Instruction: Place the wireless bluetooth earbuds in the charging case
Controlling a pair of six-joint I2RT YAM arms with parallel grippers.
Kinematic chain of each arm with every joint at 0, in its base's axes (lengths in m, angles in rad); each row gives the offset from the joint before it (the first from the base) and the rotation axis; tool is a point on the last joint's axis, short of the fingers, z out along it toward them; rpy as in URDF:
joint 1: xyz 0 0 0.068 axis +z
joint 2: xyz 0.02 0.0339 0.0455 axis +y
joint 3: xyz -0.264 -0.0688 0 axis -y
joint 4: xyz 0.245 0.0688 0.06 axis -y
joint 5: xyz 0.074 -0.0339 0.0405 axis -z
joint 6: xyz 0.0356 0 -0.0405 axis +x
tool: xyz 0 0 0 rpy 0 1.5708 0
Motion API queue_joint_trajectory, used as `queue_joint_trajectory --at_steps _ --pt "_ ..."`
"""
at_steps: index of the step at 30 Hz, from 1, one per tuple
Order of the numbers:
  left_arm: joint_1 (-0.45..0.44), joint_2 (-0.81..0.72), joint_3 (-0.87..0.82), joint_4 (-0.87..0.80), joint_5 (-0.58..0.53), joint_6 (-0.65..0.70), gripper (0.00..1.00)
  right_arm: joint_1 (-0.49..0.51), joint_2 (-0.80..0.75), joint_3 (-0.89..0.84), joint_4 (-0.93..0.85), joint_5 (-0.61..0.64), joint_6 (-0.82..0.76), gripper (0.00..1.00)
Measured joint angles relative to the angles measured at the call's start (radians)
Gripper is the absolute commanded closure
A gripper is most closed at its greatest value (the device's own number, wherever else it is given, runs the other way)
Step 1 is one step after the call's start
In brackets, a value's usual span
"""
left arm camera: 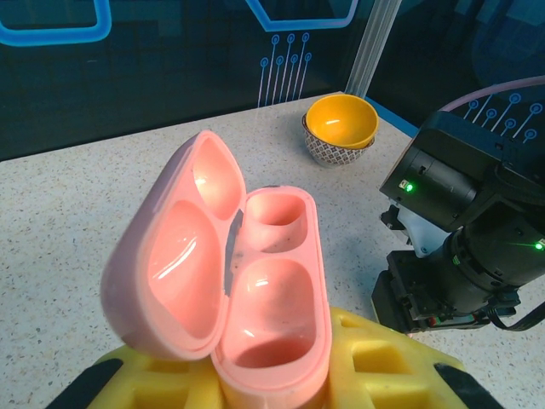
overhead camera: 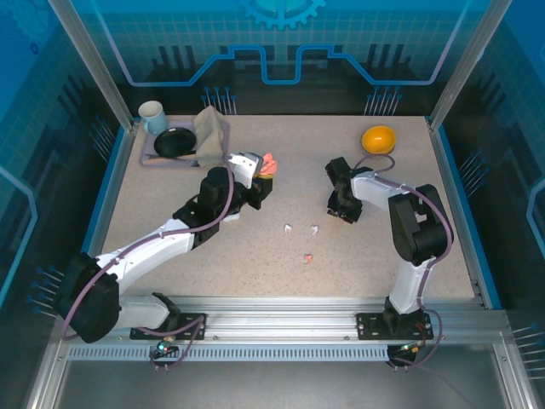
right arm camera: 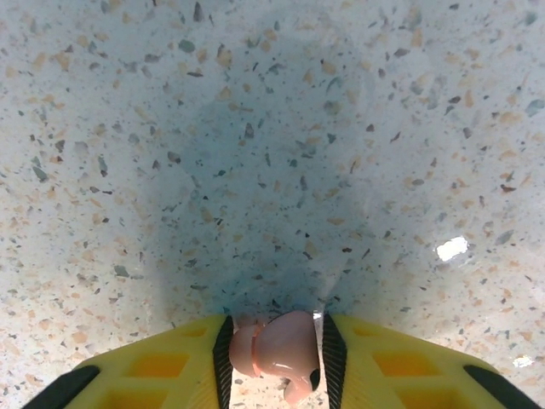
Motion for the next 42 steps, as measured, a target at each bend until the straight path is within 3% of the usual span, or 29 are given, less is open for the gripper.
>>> queue_joint_trajectory --at_steps 10,21,38,42 --pt "0.000 0.000 0.000 0.000 0.000 0.000 1.00 0.002 -0.010 0.000 -0.022 0.021 0.014 0.72" --pt "0.000 0.000 0.000 0.000 -0.026 0.000 1.00 0.064 0.016 0.196 -0.261 0.218 0.054 0.73" --pt "0.013 -0.019 0.000 0.016 -0.031 -0.027 1.00 0.127 0.493 0.695 -0.874 0.537 0.226 0.71" --pt "0.016 -0.027 0.000 0.025 -0.031 -0.034 1.00 0.146 0.618 0.779 -0.903 0.545 0.238 0.58"
